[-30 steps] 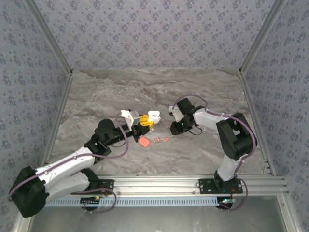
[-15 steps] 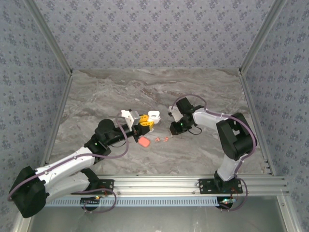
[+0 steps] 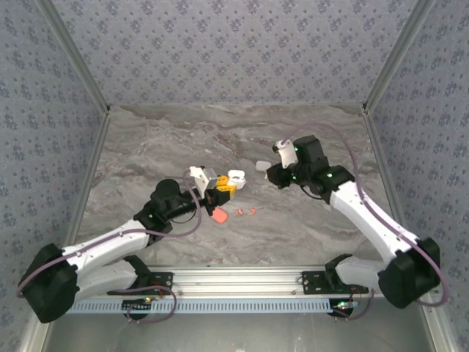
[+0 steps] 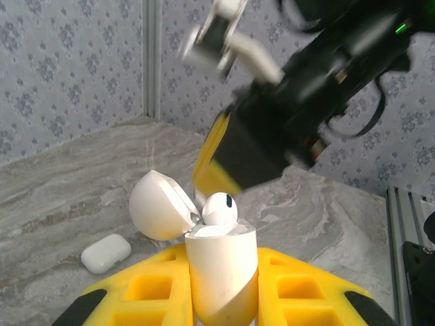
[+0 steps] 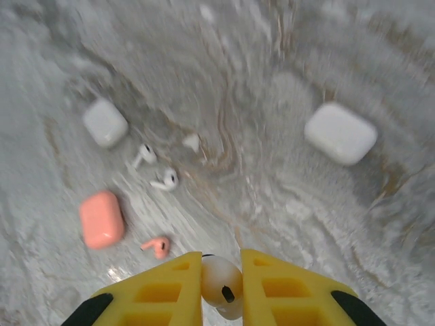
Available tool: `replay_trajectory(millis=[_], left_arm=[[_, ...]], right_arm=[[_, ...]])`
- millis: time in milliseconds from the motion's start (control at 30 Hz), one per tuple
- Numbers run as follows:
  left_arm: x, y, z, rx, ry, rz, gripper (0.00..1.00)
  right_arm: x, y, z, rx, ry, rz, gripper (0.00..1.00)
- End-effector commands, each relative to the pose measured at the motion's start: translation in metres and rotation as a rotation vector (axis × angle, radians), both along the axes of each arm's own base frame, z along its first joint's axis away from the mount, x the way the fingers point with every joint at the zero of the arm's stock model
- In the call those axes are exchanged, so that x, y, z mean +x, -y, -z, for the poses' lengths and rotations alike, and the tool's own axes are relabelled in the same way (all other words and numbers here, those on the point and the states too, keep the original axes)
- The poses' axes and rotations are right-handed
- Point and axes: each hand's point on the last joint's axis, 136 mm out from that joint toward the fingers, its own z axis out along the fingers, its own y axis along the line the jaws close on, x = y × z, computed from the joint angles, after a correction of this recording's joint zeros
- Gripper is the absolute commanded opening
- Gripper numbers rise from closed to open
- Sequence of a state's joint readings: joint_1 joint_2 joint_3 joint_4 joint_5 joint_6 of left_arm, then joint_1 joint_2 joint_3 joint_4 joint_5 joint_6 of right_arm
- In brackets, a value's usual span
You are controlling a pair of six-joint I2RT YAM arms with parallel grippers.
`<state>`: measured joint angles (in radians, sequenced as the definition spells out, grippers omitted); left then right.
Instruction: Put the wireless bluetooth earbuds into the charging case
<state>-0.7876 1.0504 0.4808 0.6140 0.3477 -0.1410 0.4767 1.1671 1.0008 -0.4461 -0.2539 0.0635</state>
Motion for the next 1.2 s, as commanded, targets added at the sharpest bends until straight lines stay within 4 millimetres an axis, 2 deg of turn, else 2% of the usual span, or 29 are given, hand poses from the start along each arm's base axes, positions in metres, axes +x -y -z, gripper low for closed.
replay_trajectory(millis=[0, 133, 233, 300, 533, 833, 1167], left_arm=[[-0.001, 0.008, -0.030, -0.079, 0.041, 0.031, 0.00], [0.001, 0.014, -0.030, -0.086, 0.032, 0.047, 0.00], [0.001, 0.017, -0.030, -0.091, 0.029, 0.055, 0.00], [0.000, 0.019, -0.030, -0.090, 0.029, 0.058, 0.00], [-0.002, 0.019, -0.031, -0.091, 0.030, 0.063, 0.00], [-0.003, 0.020, -0.031, -0.093, 0.033, 0.066, 0.00], [-0.003, 0.020, -0.031, -0.094, 0.035, 0.064, 0.00]], right_arm=[[-0.004, -0.001, -0.047, 0.066, 0.124, 0.008, 0.20], [-0.020, -0.013, -0.086, 0.135, 0.239, -0.047, 0.19], [-0.030, -0.025, -0.103, 0.163, 0.299, -0.085, 0.19], [-0.035, -0.032, -0.106, 0.169, 0.316, -0.101, 0.20], [-0.040, -0.058, -0.100, 0.169, 0.312, -0.154, 0.20], [-0.043, -0.080, -0.091, 0.183, 0.278, -0.203, 0.20], [-0.051, -0.088, -0.080, 0.172, 0.230, -0.242, 0.20]])
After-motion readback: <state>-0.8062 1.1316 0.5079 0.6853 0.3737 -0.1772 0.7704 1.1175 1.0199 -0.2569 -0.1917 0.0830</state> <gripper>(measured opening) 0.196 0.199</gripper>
